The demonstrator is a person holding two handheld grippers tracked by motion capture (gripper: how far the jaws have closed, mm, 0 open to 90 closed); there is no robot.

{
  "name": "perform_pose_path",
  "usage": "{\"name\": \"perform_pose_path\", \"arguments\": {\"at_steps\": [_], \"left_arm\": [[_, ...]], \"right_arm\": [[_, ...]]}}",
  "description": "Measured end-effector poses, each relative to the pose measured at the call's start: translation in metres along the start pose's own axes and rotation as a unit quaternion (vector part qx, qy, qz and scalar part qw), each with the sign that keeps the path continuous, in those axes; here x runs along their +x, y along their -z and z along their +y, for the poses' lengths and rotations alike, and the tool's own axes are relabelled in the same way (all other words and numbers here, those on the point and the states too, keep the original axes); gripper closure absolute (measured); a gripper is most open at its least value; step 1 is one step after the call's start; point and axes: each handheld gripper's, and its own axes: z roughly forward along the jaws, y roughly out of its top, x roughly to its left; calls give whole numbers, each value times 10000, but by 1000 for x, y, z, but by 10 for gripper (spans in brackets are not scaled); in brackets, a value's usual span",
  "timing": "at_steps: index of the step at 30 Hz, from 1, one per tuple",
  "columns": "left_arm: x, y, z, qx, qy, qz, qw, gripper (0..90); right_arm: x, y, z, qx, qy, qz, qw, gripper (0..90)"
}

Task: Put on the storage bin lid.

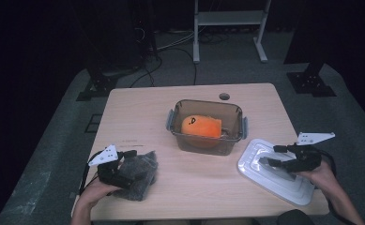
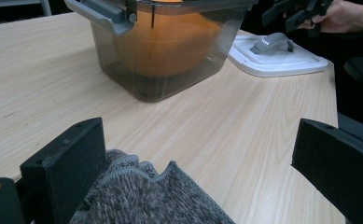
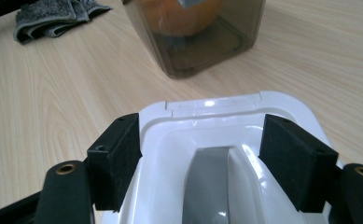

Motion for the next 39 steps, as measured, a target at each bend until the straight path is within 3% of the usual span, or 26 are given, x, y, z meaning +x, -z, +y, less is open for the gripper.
{"name": "perform_pose_path", "arguments": {"at_steps": [11, 19, 39], "left_arm": [[0, 0, 0, 11, -3, -8, 10000, 21], [0, 0, 0, 14, -8, -20, 10000, 21], [-1, -1, -1, 38, 12, -43, 10000, 21]], "right_arm": [[2, 1, -16, -12, -28, -126, 9999, 292], [5, 0, -24, 70, 95, -252, 9996, 330], [8, 0, -37, 79, 500, -403, 9979, 647]]}}
